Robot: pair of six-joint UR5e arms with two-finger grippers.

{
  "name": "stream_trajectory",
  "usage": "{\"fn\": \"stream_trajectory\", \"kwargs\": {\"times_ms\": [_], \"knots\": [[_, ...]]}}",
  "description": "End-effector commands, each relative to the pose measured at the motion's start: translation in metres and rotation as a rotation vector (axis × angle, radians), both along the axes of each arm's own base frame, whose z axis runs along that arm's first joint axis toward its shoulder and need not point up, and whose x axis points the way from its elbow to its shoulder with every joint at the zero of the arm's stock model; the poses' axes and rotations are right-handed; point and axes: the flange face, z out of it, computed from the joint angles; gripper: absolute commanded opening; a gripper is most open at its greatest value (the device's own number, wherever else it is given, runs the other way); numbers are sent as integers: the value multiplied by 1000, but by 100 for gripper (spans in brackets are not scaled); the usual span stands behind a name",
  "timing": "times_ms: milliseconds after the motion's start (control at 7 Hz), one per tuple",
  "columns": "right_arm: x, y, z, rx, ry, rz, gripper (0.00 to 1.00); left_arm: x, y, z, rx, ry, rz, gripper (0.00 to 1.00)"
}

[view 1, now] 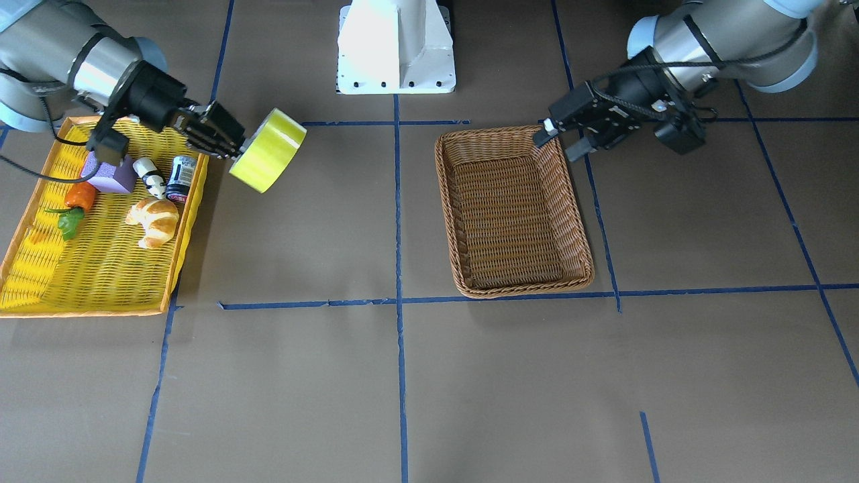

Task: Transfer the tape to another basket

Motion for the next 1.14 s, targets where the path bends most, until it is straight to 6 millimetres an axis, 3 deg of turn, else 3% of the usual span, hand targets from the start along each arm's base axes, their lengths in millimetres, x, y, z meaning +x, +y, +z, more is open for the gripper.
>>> {"fn": "stream_trajectory", "kwargs": {"times_ms": [0,286,571,714,857,1000], "knots": [[-29,15,-40,-7,-108,-52,0,3,18,-16,-103,233,3,100],[-43,43,-63,69,-221,-109,0,13,44,-28,-194,498,8,100],[-63,64,-86,96,-283,-169,0,39,79,-47,-263,702,69,100],[-73,74,-100,73,-315,-211,0,56,98,-60,-264,758,109,100],[-81,86,-115,72,-343,-247,0,64,105,-73,-259,784,134,100],[-79,103,-126,74,-374,-284,0,67,108,-73,-261,783,141,100]]}}
